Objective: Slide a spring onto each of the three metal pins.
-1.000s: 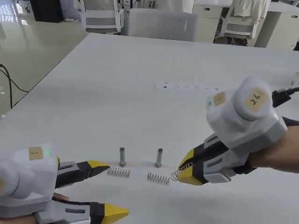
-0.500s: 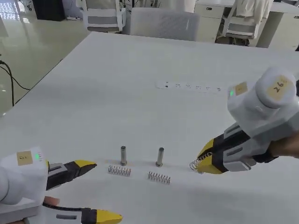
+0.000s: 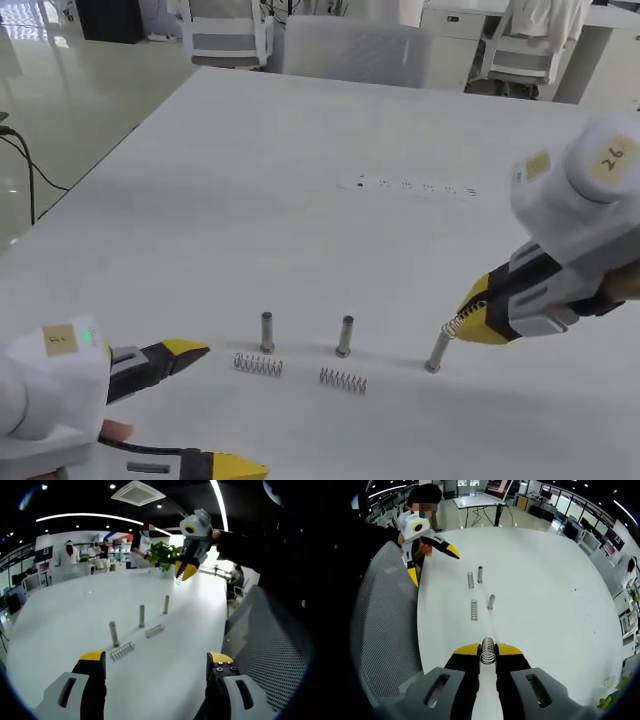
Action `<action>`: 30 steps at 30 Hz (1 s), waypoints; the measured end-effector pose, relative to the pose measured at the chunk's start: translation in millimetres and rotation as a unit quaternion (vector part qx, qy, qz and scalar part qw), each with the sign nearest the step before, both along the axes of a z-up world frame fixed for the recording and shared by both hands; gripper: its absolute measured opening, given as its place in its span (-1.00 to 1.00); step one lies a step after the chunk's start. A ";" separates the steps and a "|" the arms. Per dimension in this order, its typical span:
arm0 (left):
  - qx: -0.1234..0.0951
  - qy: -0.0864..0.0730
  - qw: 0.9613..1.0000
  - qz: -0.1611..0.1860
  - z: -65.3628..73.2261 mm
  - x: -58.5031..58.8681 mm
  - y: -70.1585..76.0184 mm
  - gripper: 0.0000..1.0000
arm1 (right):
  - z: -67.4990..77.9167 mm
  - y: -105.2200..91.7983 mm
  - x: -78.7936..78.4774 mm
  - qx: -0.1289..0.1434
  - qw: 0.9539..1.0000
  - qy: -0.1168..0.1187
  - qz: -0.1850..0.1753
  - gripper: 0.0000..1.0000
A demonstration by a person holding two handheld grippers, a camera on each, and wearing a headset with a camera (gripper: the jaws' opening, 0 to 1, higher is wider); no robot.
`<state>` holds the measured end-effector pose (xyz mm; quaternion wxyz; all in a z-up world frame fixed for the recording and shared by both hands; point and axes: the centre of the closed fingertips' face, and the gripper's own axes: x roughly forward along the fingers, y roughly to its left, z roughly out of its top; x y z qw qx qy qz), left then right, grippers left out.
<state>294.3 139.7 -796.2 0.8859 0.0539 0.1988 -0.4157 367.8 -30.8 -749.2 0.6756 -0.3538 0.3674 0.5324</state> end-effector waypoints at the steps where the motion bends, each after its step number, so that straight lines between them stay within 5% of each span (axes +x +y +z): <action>1: 0.000 0.000 1.000 0.000 0.1 -0.4 -0.5 0.58 | -1.0 -1.3 2.7 -0.005 1.000 -0.002 -0.001 -0.83; 9: 0.003 -0.004 1.000 -0.001 0.4 -0.7 -0.7 0.60 | -20.4 -8.4 19.3 -0.055 0.998 0.002 0.005 -0.83; 30: 0.007 -0.001 1.000 -0.003 -3.6 -1.6 0.9 0.58 | -44.5 -8.2 24.4 -0.100 0.994 0.027 0.020 -0.82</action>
